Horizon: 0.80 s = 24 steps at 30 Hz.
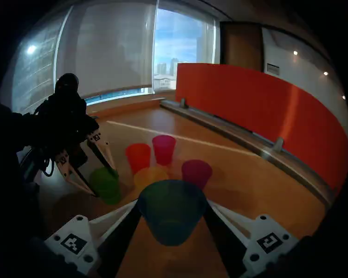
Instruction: Pour water
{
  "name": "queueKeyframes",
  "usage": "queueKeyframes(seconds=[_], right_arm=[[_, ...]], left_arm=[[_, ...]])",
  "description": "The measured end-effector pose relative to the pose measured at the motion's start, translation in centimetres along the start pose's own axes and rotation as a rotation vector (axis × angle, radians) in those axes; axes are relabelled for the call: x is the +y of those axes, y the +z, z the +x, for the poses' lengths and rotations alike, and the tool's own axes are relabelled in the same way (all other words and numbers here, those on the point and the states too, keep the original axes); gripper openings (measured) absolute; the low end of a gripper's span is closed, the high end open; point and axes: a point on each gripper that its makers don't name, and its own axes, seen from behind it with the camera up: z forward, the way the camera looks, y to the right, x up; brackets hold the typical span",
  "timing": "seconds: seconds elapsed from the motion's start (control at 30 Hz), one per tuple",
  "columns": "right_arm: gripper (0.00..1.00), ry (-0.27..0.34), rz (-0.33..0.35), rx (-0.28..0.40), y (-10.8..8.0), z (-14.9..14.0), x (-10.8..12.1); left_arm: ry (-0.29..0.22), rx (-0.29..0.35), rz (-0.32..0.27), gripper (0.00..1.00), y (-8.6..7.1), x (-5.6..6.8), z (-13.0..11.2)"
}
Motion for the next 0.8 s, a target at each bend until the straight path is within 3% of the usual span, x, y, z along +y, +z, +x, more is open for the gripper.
queueKeyframes(seconds=[0.3,0.5,0.8], right_arm=[[0.92,-0.001,0.003,-0.016,0.5,-0.7,-0.4],[0.92,0.011,0.010,-0.025,0.8,-1.2,-0.8],[0.92,0.029,0.023,-0.058,1.6,-3.1,-1.4]], left_arm=[[0.003,0.008,-0.006,0.87,0.0,0.1,-0.3],[-0.010,-0.019,-0.021,0.87,0.1,0.3,-0.9],[-0.023,-0.031,-0.031,0.98,-0.2,0.4,-1.5]])
